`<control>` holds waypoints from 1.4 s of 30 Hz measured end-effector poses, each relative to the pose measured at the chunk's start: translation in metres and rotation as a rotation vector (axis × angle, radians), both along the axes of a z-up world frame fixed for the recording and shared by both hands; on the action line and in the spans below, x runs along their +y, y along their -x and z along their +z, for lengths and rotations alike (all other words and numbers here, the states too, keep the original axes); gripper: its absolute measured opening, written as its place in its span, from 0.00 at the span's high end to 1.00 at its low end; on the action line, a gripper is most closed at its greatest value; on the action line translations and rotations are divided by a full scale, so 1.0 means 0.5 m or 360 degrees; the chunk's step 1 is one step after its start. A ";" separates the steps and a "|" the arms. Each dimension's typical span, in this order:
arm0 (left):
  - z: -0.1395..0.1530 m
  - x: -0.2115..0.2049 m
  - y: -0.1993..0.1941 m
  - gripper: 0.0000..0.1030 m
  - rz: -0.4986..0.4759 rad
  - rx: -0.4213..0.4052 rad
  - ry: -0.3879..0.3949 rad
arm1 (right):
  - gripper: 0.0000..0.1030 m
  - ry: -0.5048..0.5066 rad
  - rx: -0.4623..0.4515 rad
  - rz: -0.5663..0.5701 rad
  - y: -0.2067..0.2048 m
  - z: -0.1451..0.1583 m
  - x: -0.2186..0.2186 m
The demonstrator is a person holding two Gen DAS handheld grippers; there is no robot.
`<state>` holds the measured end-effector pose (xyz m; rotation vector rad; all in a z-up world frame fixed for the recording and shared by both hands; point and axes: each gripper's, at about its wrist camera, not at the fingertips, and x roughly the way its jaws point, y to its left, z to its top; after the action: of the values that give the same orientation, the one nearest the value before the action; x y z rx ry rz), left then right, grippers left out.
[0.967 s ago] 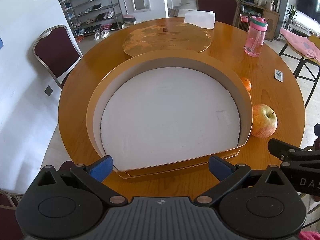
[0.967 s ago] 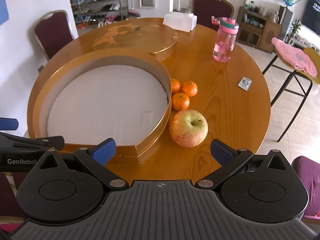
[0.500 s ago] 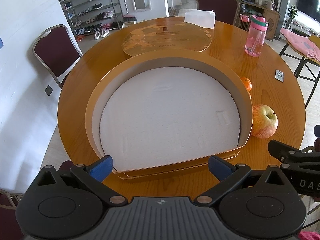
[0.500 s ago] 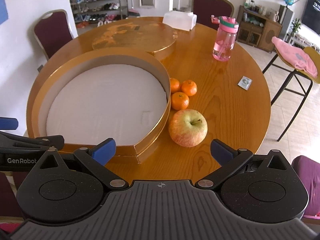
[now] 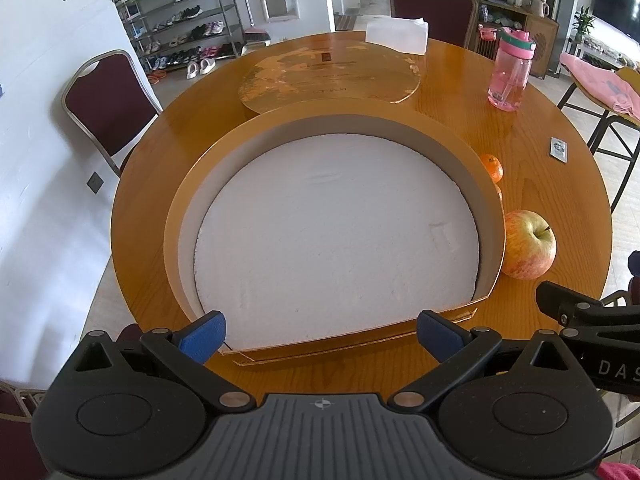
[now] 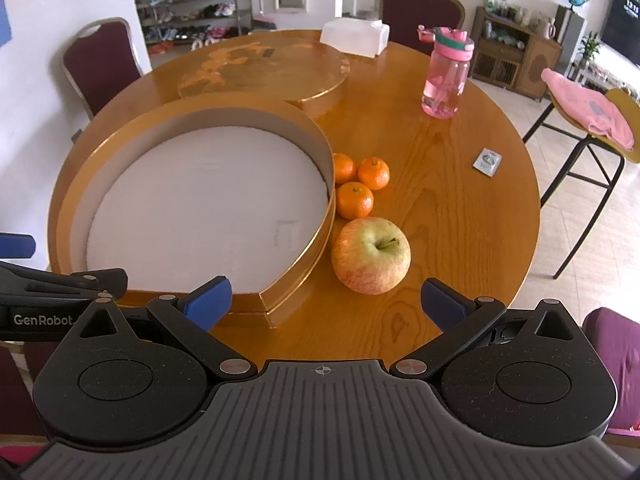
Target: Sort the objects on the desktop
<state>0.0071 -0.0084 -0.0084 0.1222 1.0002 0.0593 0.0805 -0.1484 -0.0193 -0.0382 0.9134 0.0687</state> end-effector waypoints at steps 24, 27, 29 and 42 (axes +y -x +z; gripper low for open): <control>0.001 0.004 -0.013 0.01 0.0009 0.0022 0.0003 | 0.00 0.0006 0.0021 0.0002 -0.009 -0.004 0.006; 0.002 0.005 -0.010 0.01 0.0006 0.0019 0.0002 | 0.00 0.0005 0.0023 0.0002 -0.010 0.000 0.006; 0.002 0.005 -0.008 0.01 0.0005 0.0018 0.0001 | 0.00 0.0005 0.0023 0.0000 -0.010 0.001 0.006; -0.005 0.011 -0.002 0.01 -0.0007 0.0041 0.0033 | 0.00 0.0011 0.0030 -0.0019 0.005 -0.006 0.008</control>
<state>0.0080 -0.0029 -0.0107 0.1062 1.0262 0.0435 0.0782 -0.1442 -0.0224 -0.0383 0.9328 0.0550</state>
